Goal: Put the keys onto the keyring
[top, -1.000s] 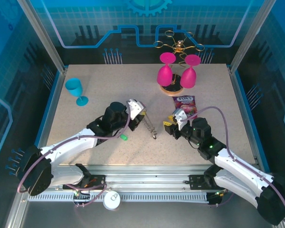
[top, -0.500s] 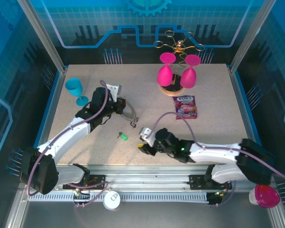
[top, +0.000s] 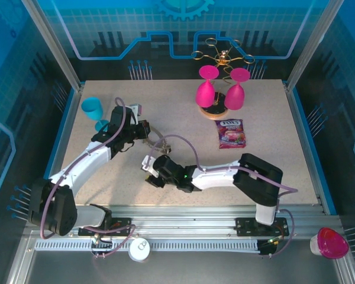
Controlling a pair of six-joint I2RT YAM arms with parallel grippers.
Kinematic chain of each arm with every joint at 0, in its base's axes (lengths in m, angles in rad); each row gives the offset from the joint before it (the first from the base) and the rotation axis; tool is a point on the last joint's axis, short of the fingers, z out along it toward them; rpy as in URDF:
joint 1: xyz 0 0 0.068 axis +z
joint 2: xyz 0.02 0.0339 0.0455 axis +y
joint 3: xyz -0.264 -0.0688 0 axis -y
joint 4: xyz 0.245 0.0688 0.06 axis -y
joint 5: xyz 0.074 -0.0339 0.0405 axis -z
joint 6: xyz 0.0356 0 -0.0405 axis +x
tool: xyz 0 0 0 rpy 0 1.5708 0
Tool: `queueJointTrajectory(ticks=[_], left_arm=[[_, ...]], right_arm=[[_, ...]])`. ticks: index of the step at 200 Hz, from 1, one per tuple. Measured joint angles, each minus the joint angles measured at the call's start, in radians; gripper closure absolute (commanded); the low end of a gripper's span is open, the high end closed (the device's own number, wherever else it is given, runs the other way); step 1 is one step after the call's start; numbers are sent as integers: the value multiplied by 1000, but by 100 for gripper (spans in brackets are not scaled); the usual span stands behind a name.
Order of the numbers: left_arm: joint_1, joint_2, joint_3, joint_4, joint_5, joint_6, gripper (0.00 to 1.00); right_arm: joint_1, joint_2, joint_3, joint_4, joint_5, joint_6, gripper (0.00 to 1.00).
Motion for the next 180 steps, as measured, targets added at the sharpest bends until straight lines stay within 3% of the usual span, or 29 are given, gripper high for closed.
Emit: queueJointTrajectory(ticks=[63, 111, 146, 180], left_arm=[[0, 14, 0, 1, 11, 2, 100], [3, 15, 0, 2, 12, 8, 100], [3, 15, 0, 1, 15, 11, 100], [-2, 15, 0, 2, 19, 37, 100]], right_arm=[[-78, 164, 163, -114, -93, -22, 49], [-83, 197, 194, -141, -144, -31, 78], [-89, 78, 41, -140, -132, -32, 83], [-119, -94, -157, -182, -114, -28, 82]])
